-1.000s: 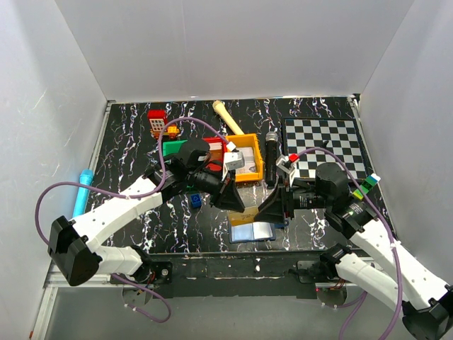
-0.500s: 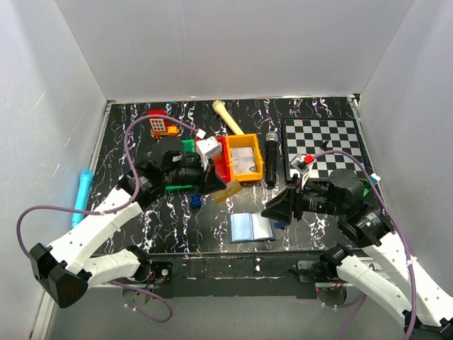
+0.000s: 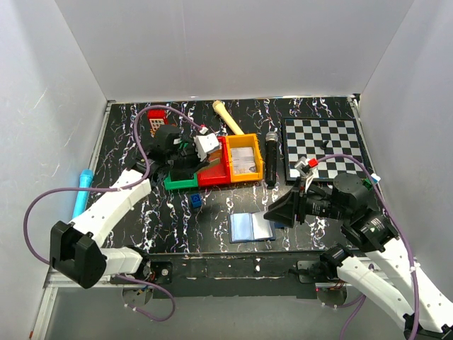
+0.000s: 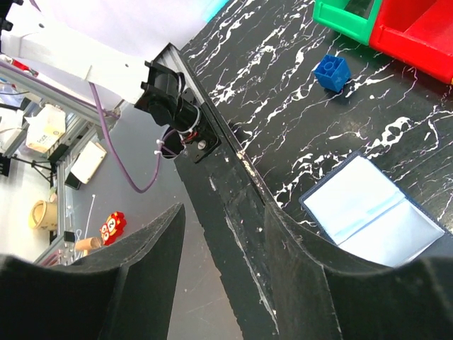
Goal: Take the credit cards out of the card holder
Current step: Place the credit card in the storage box.
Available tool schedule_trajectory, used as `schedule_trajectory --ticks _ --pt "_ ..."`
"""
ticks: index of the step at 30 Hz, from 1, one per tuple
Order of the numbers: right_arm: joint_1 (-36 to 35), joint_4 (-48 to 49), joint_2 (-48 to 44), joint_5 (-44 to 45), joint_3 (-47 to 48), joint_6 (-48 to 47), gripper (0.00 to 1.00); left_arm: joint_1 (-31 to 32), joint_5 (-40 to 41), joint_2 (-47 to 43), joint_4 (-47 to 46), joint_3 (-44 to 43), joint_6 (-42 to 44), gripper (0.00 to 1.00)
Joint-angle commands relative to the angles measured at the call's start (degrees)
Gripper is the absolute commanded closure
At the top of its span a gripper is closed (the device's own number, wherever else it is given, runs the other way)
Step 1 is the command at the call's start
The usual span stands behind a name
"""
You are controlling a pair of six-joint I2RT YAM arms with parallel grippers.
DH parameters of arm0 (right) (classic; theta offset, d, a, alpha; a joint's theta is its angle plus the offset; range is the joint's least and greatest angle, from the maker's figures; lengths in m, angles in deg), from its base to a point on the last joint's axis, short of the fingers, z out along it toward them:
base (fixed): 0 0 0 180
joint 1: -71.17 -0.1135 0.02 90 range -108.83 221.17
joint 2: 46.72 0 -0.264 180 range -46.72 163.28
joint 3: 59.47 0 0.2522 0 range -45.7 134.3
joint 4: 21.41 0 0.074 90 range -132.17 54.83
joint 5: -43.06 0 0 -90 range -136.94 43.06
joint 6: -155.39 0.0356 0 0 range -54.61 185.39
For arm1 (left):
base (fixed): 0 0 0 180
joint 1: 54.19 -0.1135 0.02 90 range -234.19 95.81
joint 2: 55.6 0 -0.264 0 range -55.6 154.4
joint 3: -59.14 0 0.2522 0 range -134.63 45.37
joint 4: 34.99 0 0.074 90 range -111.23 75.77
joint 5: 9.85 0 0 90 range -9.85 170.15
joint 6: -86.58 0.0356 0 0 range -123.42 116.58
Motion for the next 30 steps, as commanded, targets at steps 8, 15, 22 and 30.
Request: schedule_trajectory --ticks 8,15,22,30 --pt "0.24 1.41 -2.08 -1.43 -3.45 -0.15 0.44 -3.33 -10.89 6.36 1.5 -3.88 29.63 1.0" --pt "0.24 1.76 -0.85 -1.86 -4.51 -0.24 0.45 -4.64 -10.01 11.46 0.98 -5.56 33.85 1.0" --pt "0.24 1.58 0.29 -1.78 -4.86 -0.59 0.45 -6.14 -10.8 16.39 0.1 -7.93 35.35 1.0" --pt "0.24 1.58 2.05 -1.16 -4.42 -0.86 0.46 -6.14 -12.65 19.9 -3.06 -8.64 34.65 1.0"
